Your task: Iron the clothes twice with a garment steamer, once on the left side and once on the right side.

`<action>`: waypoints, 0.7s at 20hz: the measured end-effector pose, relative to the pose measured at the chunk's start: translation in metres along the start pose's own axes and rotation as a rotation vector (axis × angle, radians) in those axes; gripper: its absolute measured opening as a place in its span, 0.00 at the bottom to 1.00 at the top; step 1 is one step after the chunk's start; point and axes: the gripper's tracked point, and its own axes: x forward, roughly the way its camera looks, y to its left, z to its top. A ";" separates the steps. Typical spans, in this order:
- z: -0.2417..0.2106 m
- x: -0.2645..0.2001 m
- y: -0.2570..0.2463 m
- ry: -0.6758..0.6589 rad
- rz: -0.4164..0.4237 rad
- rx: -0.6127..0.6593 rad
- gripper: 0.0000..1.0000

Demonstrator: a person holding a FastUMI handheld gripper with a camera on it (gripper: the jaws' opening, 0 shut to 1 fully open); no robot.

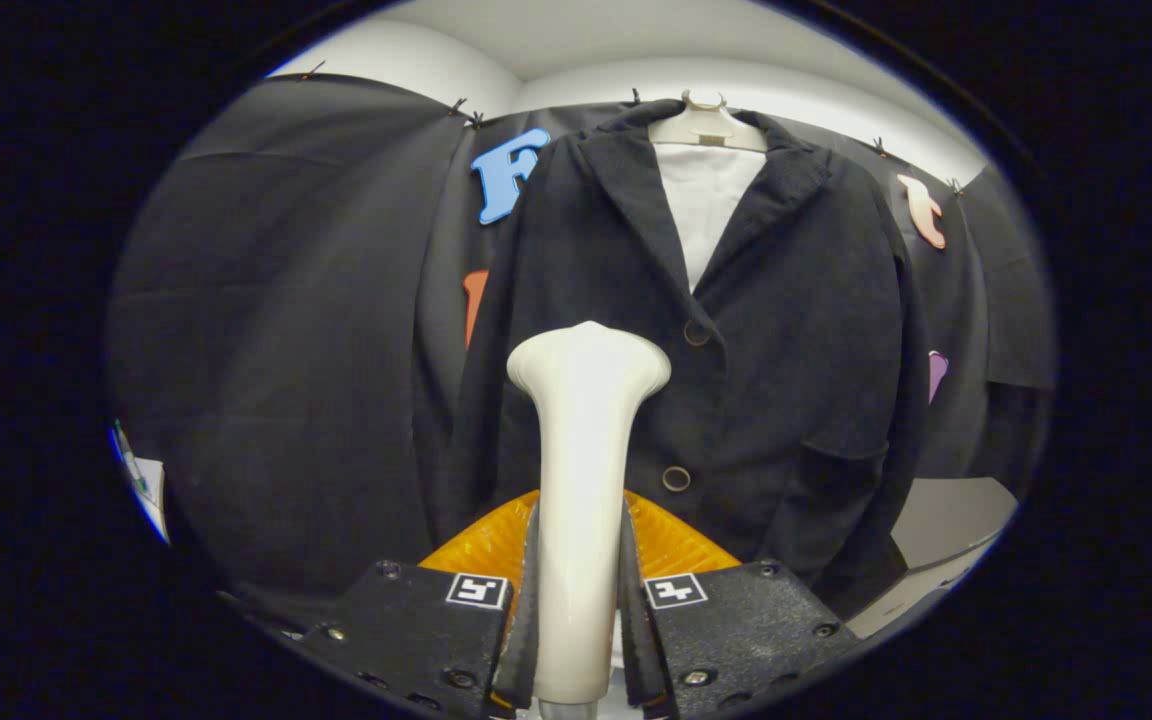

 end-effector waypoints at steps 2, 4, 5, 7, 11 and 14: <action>-0.019 0.001 0.000 0.043 0.005 0.009 0.37; -0.034 0.002 0.000 0.073 -0.001 0.002 0.37; -0.038 0.002 0.000 0.082 0.000 -0.004 0.37; -0.047 0.003 0.001 0.100 0.003 -0.014 0.37; -0.072 0.003 0.005 0.147 0.009 -0.023 0.37; -0.102 -0.003 0.008 0.195 0.003 -0.028 0.37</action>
